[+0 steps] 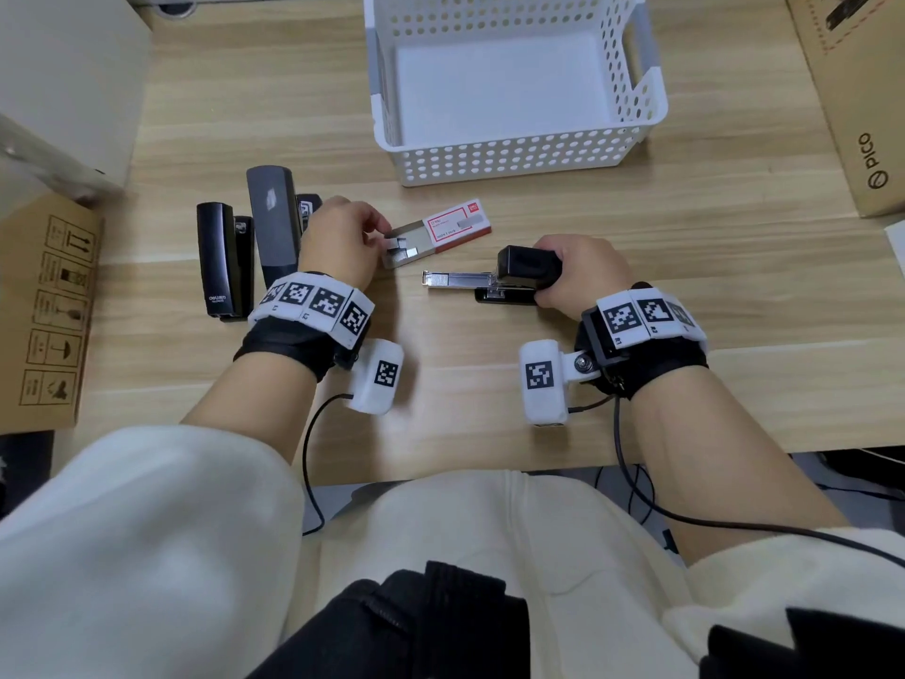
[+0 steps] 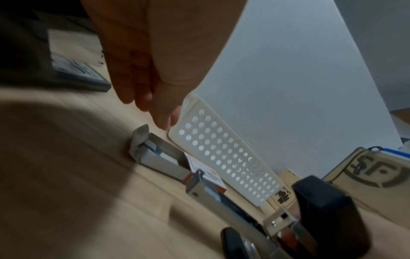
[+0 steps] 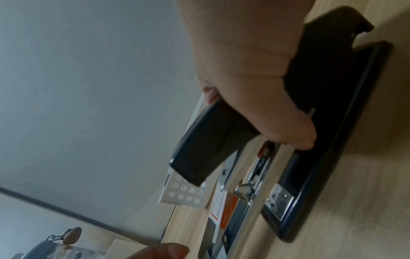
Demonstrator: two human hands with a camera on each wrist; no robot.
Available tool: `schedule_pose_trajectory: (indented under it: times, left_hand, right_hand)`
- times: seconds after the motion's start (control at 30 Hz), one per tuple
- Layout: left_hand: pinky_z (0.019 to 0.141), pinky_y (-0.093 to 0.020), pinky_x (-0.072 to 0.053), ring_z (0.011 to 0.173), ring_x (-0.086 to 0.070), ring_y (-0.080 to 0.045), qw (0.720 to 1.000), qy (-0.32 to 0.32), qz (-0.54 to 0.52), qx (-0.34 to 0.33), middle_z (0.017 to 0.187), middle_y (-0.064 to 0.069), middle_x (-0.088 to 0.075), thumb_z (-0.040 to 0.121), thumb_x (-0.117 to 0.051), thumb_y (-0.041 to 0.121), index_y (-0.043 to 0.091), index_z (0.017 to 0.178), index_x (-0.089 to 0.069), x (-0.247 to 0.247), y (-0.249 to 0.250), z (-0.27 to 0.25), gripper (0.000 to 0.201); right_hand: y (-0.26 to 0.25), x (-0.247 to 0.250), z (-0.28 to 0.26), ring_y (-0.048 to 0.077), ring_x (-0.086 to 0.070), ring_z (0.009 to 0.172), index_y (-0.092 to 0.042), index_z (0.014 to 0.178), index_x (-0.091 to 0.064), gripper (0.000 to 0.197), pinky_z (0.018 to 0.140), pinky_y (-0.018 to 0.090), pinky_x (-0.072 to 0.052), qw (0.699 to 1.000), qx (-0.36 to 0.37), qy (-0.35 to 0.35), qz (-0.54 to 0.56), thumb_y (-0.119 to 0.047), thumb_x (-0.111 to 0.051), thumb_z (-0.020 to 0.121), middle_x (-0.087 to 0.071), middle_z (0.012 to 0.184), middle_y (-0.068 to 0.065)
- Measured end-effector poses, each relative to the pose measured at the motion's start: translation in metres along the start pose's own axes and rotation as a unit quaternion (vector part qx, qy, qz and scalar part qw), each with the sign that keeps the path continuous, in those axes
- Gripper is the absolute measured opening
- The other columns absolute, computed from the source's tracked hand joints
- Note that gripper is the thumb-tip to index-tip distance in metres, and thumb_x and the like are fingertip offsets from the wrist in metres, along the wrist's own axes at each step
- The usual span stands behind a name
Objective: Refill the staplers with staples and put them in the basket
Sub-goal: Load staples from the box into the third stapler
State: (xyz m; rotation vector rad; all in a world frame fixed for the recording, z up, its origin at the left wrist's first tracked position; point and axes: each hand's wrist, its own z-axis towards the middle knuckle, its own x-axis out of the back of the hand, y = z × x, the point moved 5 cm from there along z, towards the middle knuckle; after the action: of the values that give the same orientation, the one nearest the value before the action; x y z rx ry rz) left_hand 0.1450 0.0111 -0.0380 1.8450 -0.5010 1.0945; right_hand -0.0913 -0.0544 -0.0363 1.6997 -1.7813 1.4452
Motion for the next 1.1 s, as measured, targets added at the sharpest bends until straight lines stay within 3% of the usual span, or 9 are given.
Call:
schedule_pose_trajectory:
  times: [0.2,0.5,0.7,1.1]
  left_hand:
    - [0.079,-0.029,-0.038,0.104,-0.054,-0.028,0.997,-0.047,0.063,0.017,0.114,-0.010,-0.053,0.080,-0.067,0.019,0.018,0.098,-0.070,-0.013,0.006,0.011,0.019]
    - [0.077,-0.029,-0.038,0.104,-0.055,-0.032,0.994,-0.058,0.087,0.031,0.117,-0.010,-0.054,0.080,-0.064,0.006,0.016,0.098,-0.070,-0.018,-0.001,0.017,0.021]
    - [0.080,-0.032,-0.041,0.104,-0.055,-0.032,0.992,-0.084,0.091,0.028,0.119,-0.010,-0.052,0.083,-0.066,0.013,0.013,0.100,-0.069,-0.021,-0.001,0.020,0.018]
    - [0.086,-0.039,-0.047,0.101,-0.055,-0.033,0.990,-0.087,0.109,-0.009,0.118,-0.010,-0.048,0.084,-0.061,0.006,0.010,0.099,-0.063,-0.025,-0.003,0.015,0.015]
  right_hand:
    - [-0.001,0.000,-0.001,0.029,-0.060,0.093,-0.024,0.102,-0.064,0.036,0.075,0.033,-0.048,1.000,0.000,-0.001,0.000,-0.005,-0.064,0.071,-0.068,0.097,0.005]
    - [-0.002,0.000,-0.001,0.029,-0.061,0.093,-0.023,0.100,-0.064,0.035,0.079,0.037,-0.051,1.000,0.001,-0.001,0.002,-0.004,-0.064,0.070,-0.068,0.095,0.005]
    - [-0.002,0.000,-0.001,0.029,-0.060,0.093,-0.024,0.100,-0.064,0.035,0.074,0.031,-0.047,1.000,-0.001,0.002,-0.001,-0.004,-0.063,0.070,-0.068,0.095,0.004]
    - [-0.001,-0.001,-0.001,0.029,-0.061,0.093,-0.024,0.100,-0.064,0.035,0.076,0.033,-0.048,1.000,0.001,-0.003,-0.002,-0.004,-0.064,0.071,-0.068,0.095,0.005]
